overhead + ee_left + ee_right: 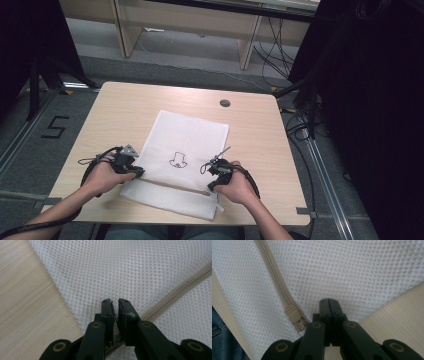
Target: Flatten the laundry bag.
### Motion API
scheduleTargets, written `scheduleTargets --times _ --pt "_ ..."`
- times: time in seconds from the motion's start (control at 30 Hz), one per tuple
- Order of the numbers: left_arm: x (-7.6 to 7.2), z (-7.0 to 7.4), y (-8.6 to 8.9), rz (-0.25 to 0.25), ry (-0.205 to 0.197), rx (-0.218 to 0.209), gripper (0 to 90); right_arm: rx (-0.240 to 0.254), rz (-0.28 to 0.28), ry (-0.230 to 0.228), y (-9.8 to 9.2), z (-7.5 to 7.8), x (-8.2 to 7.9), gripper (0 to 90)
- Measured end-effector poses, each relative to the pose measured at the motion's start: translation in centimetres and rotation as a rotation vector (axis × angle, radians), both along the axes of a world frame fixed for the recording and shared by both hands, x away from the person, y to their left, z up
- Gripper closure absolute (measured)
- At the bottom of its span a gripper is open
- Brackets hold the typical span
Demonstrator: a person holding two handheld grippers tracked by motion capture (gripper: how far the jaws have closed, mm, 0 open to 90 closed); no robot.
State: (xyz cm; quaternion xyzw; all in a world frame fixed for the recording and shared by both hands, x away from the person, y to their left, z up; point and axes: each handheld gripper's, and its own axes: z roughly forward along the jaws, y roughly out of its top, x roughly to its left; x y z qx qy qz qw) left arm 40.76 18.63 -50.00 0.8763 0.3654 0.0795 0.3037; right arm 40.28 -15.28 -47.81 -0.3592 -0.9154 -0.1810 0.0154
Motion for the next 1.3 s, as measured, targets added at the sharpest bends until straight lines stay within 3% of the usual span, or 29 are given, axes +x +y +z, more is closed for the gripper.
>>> scheduleTargets --times 0.03,0.27,0.37,0.4,0.5,0.73,0.77,0.87,0.93,1.0,1.03,1.07,1.3 --pt "0.0 0.0 -0.1 0.008 0.0 0.001 82.4 -0.01 -0.025 0.015 0.1 0.0 -0.2 90.0" --pt "-0.3 0.0 -0.4 0.015 -0.003 0.009 83.6 -0.019 -0.017 0.005 0.1 -0.2 -0.1 90.0" --pt "-0.5 0.2 -0.4 -0.013 0.021 0.035 84.1 -0.019 -0.023 0.004 -0.1 -0.2 0.0 90.0" --pt "-0.6 0.2 -0.5 -0.003 0.029 0.02 84.5 -0.016 -0.02 0.0 -0.2 -0.2 0.1 90.0" --pt "-0.8 0.2 -0.7 -0.019 0.03 0.03 84.8 -0.019 -0.046 0.001 -0.5 -0.2 0.3 90.0" --pt "-1.1 0.3 -1.2 -0.036 0.029 0.038 84.9 -0.016 -0.059 -0.021 -1.2 -0.3 0.9 90.0" --pt "-1.2 0.2 -1.3 -0.03 0.027 0.032 84.9 -0.017 -0.078 -0.006 -1.2 -0.2 0.8 90.0" --pt "-1.2 0.3 -1.4 -0.055 0.03 0.043 84.9 -0.021 -0.062 -0.029 -1.3 -0.3 1.0 90.0" --pt "-1.3 0.3 -1.5 -0.044 0.022 0.033 84.9 -0.034 -0.083 -0.021 -1.3 -0.2 0.9 90.0" --pt "-1.3 0.2 -1.7 -0.041 0.023 0.032 84.9 -0.033 -0.07 -0.042 -1.4 -0.2 1.1 90.0" --pt "-1.3 0.3 -1.7 -0.063 0.021 0.04 84.8 -0.037 -0.073 -0.042 -1.5 -0.2 1.1 90.0" --pt "-1.4 0.2 -1.9 -0.046 0.021 0.032 84.8 -0.042 -0.079 -0.04 -1.5 -0.2 1.1 90.0" --pt "-1.6 0.2 -2.4 -0.064 0.007 0.039 84.5 -0.053 -0.089 -0.053 -2.0 -0.1 1.4 90.0"
